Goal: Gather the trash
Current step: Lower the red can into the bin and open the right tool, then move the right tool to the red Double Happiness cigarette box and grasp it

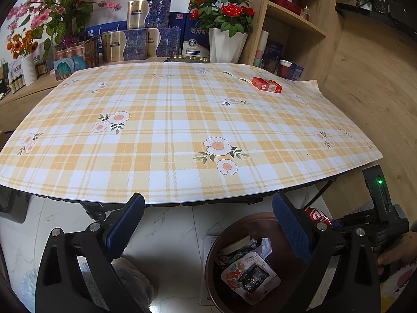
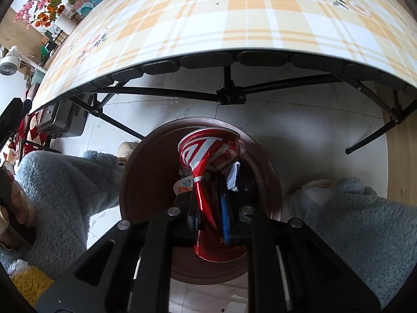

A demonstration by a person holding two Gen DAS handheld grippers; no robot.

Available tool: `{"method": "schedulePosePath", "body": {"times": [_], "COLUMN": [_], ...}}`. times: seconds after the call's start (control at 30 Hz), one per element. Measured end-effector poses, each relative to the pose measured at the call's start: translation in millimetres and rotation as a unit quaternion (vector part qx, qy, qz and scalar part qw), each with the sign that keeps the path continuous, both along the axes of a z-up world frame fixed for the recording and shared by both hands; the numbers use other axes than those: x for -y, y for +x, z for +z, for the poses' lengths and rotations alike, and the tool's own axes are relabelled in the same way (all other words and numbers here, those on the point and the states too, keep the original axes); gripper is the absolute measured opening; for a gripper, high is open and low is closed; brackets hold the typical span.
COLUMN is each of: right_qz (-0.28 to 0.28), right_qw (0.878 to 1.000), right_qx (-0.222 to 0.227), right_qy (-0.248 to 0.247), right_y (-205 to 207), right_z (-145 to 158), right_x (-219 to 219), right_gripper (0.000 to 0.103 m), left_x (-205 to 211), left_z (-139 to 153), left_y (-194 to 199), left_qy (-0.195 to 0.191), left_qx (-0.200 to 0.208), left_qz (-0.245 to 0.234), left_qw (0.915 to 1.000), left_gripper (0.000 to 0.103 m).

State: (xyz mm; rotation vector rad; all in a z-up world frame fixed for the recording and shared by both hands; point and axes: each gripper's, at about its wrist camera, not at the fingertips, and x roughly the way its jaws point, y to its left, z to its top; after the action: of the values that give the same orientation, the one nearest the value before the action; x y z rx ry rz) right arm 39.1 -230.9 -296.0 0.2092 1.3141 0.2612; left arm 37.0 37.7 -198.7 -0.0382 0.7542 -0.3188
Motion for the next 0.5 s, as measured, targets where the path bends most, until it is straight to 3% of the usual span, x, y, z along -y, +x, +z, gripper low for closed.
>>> {"method": "schedulePosePath", "body": {"times": [0.23,0.27,0.3,0.33,0.37,0.4,0.43,0.5], "right_qz": [-0.005,-0.009,-0.011,-0.012,-0.013,-0.012,-0.012,-0.015], "right_qw": [1.0,1.0,1.0,1.0,1.0,1.0,1.0,1.0], "right_qx": [-0.007,-0.005,-0.002,0.001,0.005,0.007,0.007,0.011], "right_qy": [-0.007,-0.01,-0.011,-0.011,-0.012,-0.012,-0.012,-0.014], "right_y": [0.1,0.0,-0.2,-0.4,-0.7,-0.8,-1.0,-1.5], "right_z": [-3.3,-2.9,-2.0,-1.2,0.1,1.0,1.1,1.9], "right_x": [0.0,0.8,1.3,1.7,2.0,1.9,1.8,2.4], "right_gripper": [0.02,0.026,0.044,0.053,0.054,0.063,0.077,0.086], "left_x": [-0.3,0.1,0.0,-0.1,-0.2,-0.4,-0.2,-0.5], "left_z": [0.2,0.4,0.6,0.7,0.7,0.6,0.6,0.8], "left_y": [-0.1,0.2,0.3,0.4,0.4,0.4,0.6,0.3], "left_qy": [0.0,0.0,0.0,0.001,0.001,0.001,0.001,0.001], "left_qx": [-0.001,-0.001,-0.001,-0.001,-0.002,-0.002,-0.002,-0.002], "left_qz": [0.002,0.002,0.002,0.002,0.003,0.003,0.002,0.002], "left_qw": [1.0,1.0,1.0,1.0,1.0,1.0,1.0,1.0], "left_gripper": [0.096,0.096,0.096,0.096,0.096,0.096,0.096,0.096]}}
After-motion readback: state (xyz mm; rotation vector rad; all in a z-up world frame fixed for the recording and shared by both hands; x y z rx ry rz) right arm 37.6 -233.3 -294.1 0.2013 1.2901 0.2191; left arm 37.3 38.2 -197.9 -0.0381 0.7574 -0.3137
